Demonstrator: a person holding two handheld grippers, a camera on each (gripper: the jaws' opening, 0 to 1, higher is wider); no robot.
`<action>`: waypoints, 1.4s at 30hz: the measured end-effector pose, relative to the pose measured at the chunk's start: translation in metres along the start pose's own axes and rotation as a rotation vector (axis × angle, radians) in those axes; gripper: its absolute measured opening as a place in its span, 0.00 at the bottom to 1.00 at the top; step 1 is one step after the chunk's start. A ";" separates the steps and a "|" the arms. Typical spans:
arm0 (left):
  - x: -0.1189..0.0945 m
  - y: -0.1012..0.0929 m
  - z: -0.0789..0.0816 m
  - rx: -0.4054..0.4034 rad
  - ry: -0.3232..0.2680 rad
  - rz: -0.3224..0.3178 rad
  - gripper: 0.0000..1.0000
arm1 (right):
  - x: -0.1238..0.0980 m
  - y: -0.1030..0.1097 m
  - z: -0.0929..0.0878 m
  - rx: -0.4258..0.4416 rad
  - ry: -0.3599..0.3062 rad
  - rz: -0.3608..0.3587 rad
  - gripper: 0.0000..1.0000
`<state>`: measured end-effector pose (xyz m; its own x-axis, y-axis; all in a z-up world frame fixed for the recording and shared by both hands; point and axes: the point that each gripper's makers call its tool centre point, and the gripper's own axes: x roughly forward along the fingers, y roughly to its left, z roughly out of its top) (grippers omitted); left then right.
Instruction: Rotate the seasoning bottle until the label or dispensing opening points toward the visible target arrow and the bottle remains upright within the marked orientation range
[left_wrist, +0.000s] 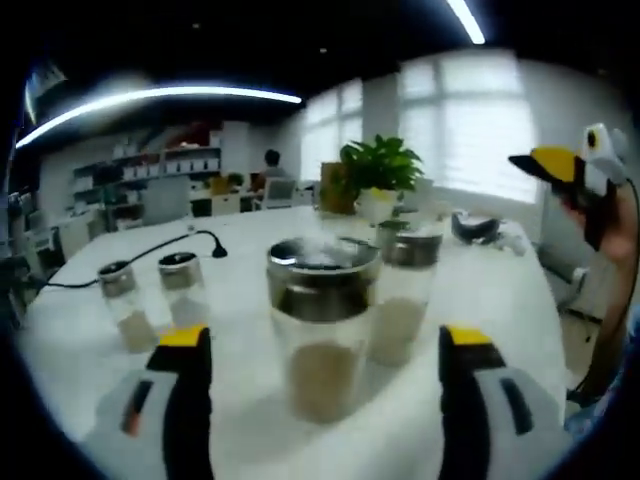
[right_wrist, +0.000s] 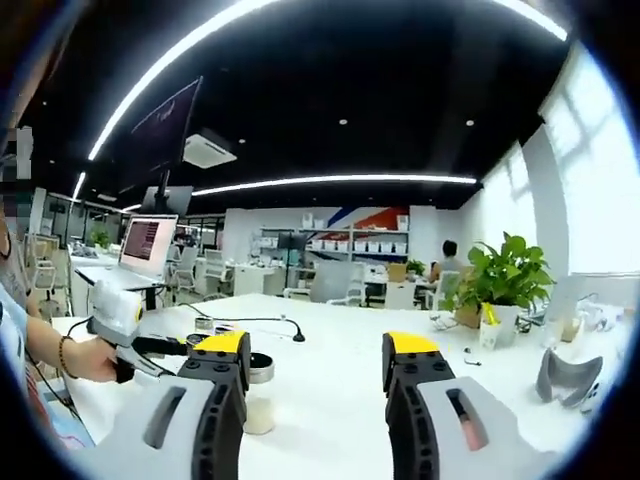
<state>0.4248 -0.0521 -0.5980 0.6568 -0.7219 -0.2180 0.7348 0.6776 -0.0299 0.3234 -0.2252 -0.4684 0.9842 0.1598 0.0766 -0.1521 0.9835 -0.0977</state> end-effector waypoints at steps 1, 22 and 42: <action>0.000 0.000 0.003 -0.009 -0.013 0.016 0.98 | -0.002 -0.003 0.000 -0.001 0.001 -0.006 0.58; 0.019 0.008 -0.004 -0.006 -0.035 0.015 0.43 | -0.020 -0.047 -0.002 0.024 0.055 -0.201 0.99; 0.015 -0.001 -0.006 0.095 -0.016 -0.320 0.42 | -0.005 -0.020 -0.006 0.030 0.036 -0.054 0.96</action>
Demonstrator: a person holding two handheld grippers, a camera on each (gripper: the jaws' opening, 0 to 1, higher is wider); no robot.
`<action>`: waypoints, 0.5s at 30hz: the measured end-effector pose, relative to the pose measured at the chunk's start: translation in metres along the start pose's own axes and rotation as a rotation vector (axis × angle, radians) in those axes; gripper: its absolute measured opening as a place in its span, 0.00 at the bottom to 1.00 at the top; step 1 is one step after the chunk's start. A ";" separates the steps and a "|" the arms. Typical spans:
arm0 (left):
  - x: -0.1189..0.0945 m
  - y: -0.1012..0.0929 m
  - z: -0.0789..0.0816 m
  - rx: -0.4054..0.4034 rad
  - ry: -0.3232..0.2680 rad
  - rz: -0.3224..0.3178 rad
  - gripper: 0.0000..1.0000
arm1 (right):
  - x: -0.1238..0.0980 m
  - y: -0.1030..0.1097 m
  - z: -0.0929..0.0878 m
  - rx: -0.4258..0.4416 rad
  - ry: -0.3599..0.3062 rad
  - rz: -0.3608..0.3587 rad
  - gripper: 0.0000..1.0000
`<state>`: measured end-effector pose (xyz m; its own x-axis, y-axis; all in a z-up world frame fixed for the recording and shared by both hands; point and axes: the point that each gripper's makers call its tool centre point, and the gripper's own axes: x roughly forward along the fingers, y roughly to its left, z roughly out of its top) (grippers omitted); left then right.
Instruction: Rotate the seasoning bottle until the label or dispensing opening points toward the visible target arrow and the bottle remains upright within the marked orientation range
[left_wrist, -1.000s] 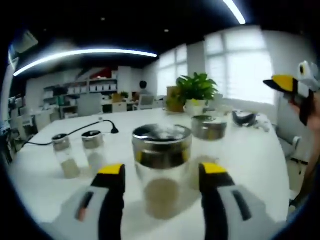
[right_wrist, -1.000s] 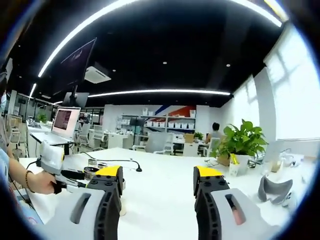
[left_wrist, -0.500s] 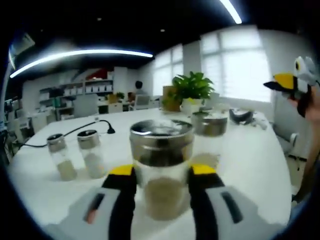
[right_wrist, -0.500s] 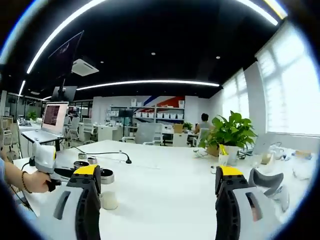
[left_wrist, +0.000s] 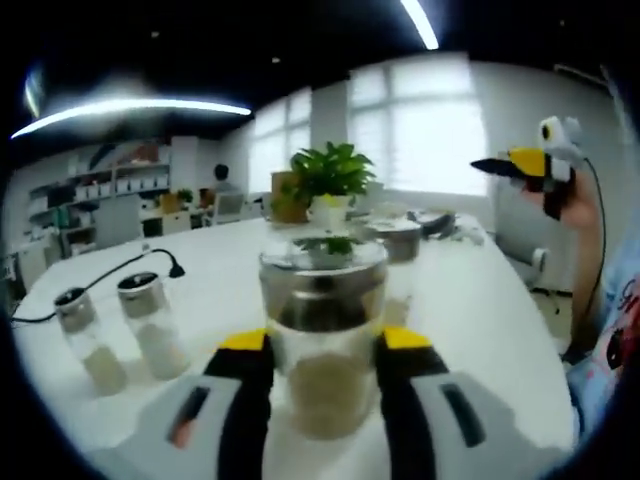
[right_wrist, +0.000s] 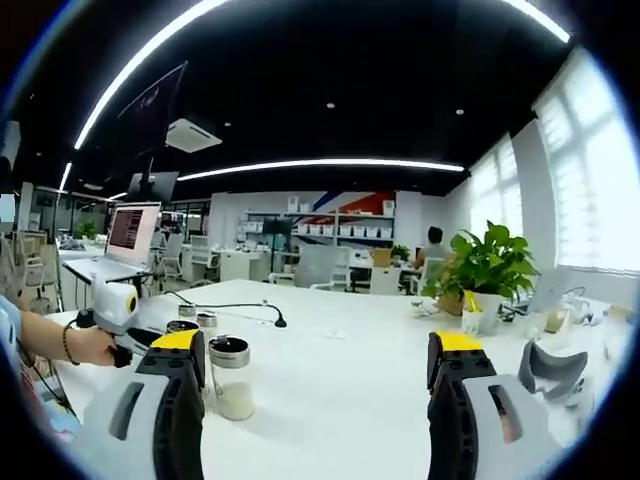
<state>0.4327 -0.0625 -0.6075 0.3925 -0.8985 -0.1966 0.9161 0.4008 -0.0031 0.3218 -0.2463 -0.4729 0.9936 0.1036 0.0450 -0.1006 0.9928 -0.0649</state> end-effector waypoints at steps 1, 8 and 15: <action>-0.001 0.001 0.000 0.006 0.004 -0.016 0.42 | -0.001 0.000 0.001 0.001 -0.005 -0.001 0.96; -0.003 -0.004 0.001 0.042 -0.007 -0.204 0.42 | 0.000 -0.004 -0.003 -0.005 0.015 -0.009 0.95; -0.003 -0.009 0.002 0.057 -0.032 -0.344 0.42 | 0.002 0.004 -0.005 -0.018 0.026 0.032 0.92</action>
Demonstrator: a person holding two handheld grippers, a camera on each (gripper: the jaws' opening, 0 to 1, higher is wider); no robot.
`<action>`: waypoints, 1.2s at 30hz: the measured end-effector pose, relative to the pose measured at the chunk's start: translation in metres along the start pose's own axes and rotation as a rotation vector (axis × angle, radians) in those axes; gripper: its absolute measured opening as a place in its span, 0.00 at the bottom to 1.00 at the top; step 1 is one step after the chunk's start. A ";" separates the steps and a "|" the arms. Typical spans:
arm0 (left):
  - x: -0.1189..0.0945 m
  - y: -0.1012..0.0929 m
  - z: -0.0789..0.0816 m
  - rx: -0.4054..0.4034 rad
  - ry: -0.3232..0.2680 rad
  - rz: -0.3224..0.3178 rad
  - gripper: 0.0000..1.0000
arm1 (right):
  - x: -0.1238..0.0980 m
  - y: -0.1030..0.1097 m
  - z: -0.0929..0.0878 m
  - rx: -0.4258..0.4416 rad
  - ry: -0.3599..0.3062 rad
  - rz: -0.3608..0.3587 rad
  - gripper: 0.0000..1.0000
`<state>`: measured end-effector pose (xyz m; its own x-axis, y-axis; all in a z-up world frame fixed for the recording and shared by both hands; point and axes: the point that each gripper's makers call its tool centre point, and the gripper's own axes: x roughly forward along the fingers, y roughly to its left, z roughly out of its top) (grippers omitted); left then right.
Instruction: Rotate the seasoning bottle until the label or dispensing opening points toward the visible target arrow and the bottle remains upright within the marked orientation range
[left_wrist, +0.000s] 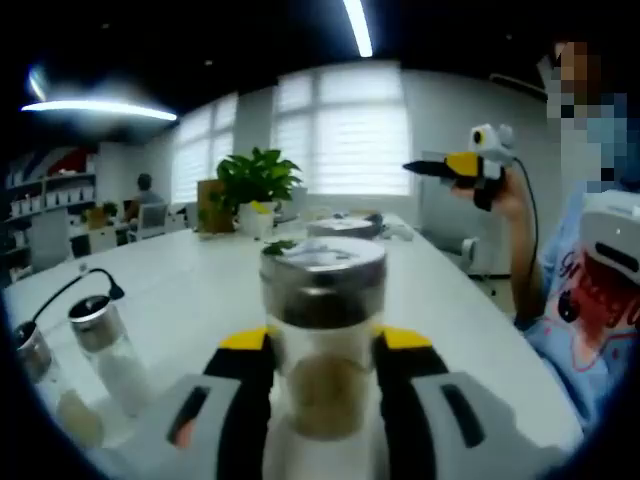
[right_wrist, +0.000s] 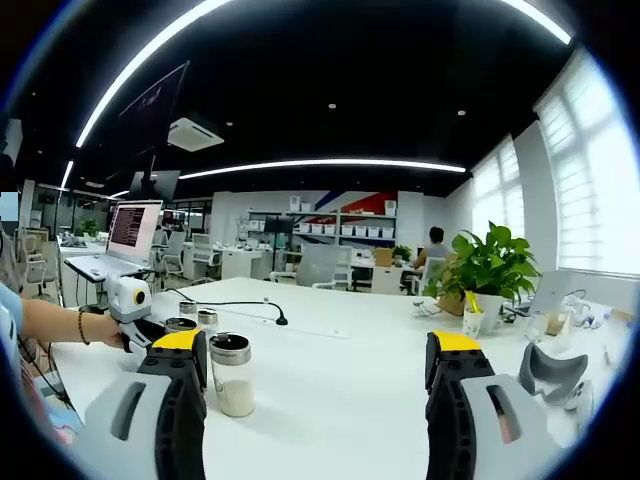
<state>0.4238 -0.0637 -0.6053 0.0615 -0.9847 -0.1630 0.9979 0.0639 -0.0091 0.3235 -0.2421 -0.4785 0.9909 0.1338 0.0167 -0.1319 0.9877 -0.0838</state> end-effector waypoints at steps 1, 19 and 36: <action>0.000 -0.002 0.000 0.005 0.004 -0.017 0.42 | 0.000 0.000 0.001 0.009 -0.010 0.004 0.92; -0.003 -0.012 -0.003 0.035 0.000 -0.205 0.42 | 0.000 0.006 0.007 0.020 -0.037 0.048 0.93; -0.015 -0.016 0.005 -0.039 -0.030 -0.067 0.79 | -0.001 0.000 0.004 0.029 -0.022 0.029 0.93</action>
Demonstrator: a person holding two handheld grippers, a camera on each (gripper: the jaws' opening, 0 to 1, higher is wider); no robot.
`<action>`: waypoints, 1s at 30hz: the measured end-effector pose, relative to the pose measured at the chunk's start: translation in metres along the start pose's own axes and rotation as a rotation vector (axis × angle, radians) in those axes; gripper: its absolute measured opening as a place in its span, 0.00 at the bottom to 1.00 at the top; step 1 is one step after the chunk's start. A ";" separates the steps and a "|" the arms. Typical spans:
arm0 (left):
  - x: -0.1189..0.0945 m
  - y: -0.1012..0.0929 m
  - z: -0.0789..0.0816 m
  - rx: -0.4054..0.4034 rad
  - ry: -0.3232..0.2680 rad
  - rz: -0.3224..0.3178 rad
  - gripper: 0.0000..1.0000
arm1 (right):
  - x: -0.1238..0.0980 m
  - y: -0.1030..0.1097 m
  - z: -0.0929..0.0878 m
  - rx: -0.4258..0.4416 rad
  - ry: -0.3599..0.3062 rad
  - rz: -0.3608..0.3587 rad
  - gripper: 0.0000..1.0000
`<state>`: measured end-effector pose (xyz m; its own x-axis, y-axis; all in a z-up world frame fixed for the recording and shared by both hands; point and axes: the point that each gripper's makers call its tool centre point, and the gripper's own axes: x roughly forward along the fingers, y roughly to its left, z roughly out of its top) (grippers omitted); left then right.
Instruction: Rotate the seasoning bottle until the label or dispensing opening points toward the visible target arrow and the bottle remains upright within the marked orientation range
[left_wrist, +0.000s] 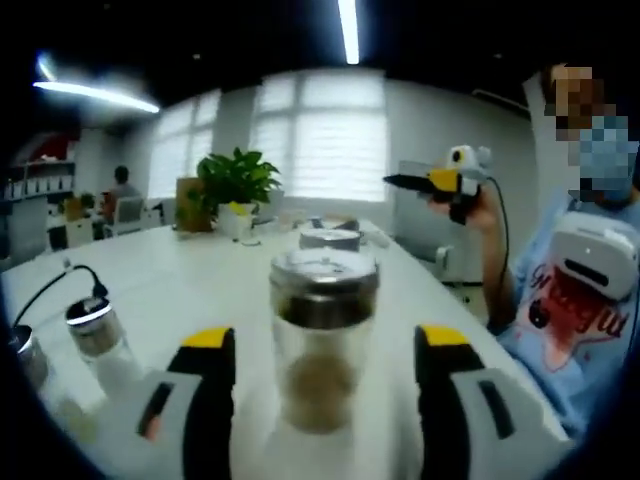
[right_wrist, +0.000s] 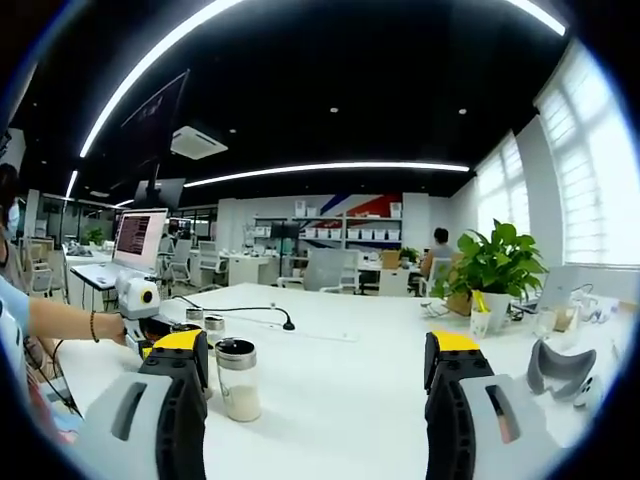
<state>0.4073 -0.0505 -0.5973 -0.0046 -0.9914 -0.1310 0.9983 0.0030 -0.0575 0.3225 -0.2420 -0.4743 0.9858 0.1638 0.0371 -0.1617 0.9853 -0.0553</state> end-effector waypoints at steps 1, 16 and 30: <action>0.002 -0.007 0.000 0.005 -0.002 -0.007 0.79 | 0.000 0.000 0.000 0.003 -0.001 0.000 0.92; 0.001 0.008 -0.010 -0.060 0.034 0.472 0.97 | -0.009 -0.004 0.014 0.057 -0.083 -0.026 0.90; -0.006 0.021 -0.006 -0.145 -0.017 0.782 0.81 | -0.008 -0.007 0.010 0.037 -0.061 -0.047 0.88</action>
<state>0.4278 -0.0440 -0.6039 0.6963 -0.6970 -0.1714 0.6946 0.7145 -0.0834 0.3153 -0.2500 -0.4644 0.9880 0.1185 0.0994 -0.1176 0.9929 -0.0148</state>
